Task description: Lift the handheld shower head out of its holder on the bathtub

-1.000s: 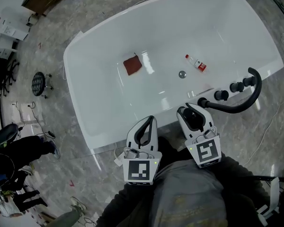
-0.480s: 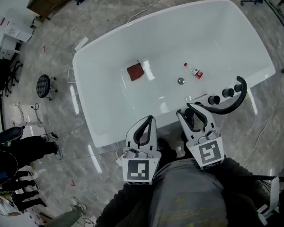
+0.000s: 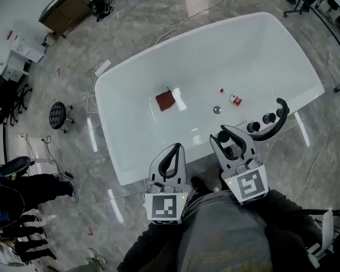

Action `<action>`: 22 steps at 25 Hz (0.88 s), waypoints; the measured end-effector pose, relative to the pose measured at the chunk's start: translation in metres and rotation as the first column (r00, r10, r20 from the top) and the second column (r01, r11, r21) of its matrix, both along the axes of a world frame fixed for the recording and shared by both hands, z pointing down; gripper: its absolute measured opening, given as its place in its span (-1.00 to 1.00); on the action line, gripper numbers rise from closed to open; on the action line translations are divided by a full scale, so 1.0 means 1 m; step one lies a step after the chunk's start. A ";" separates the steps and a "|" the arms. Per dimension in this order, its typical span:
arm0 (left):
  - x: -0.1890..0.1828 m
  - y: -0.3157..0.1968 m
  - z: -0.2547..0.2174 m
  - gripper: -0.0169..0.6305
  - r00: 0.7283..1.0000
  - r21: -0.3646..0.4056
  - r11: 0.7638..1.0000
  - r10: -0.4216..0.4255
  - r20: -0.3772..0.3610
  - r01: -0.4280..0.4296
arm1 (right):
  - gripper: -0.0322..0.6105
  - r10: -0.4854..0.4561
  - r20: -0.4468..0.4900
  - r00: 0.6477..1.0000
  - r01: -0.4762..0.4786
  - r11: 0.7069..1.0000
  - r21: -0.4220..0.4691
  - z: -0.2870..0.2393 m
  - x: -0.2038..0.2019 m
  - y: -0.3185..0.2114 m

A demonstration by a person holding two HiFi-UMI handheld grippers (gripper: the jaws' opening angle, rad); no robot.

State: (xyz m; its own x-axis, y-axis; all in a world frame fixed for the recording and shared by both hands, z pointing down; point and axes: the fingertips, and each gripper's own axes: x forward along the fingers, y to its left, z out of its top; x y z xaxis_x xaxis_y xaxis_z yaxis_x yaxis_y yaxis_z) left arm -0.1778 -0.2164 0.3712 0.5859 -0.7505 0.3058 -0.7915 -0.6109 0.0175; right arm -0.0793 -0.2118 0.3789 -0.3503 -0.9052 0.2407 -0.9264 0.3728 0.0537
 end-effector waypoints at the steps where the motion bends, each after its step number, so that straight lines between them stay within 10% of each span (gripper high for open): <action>1: -0.002 0.000 -0.002 -0.94 1.000 0.011 1.000 0.001 0.000 -0.001 | -0.47 -0.002 -0.002 1.000 0.002 1.000 0.007 -0.003 -0.003 0.000; 22: 0.014 -0.014 -0.037 -0.94 0.995 0.070 0.995 0.075 -0.068 -0.070 | -0.46 -0.015 -0.026 1.000 0.016 1.000 0.013 -0.027 -0.015 -0.021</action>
